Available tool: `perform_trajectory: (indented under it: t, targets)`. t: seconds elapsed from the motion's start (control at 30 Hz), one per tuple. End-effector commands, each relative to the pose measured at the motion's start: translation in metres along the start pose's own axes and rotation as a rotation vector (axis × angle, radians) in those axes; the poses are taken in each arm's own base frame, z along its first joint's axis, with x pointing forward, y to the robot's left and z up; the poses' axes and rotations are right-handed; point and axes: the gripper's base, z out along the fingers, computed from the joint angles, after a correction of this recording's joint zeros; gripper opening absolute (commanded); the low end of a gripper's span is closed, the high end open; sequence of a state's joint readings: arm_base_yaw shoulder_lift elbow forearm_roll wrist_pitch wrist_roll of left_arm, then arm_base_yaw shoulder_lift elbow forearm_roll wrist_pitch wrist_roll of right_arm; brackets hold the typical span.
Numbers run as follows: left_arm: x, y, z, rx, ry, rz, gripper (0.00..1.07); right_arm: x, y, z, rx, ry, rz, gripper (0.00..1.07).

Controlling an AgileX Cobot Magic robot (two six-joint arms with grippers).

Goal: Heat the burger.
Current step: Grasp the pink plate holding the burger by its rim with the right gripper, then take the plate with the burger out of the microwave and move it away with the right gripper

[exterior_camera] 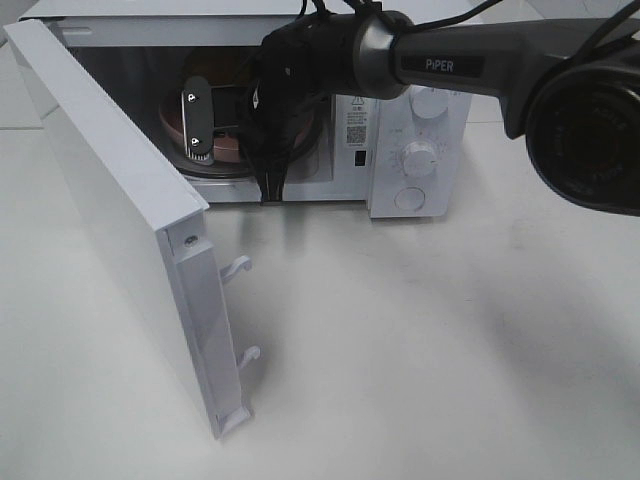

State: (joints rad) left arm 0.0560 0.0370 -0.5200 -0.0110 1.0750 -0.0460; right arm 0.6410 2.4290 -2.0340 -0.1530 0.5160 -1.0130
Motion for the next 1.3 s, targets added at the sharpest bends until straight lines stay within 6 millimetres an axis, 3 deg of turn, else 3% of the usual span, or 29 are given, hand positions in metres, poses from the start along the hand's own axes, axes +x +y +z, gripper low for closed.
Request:
perform_trajectory:
  t: [0.03,0.53,1.0,1.3]
  targets:
    - [0.000,0.000,0.001,0.000,-0.007,0.000,0.92,-0.001,-0.002,0.001,0.017,-0.012,0.005,0.00]
    - [0.000,0.000,0.001,0.000,-0.007,0.000,0.92,-0.013,0.004,-0.006,-0.040,-0.050,-0.099,0.00]
    - [0.000,0.000,0.001,0.000,-0.007,0.000,0.92,-0.021,-0.013,-0.044,0.009,-0.073,-0.184,0.00]
    - [0.000,0.000,0.001,0.000,-0.007,0.000,0.92,-0.015,0.002,-0.056,0.054,-0.113,-0.236,0.00]
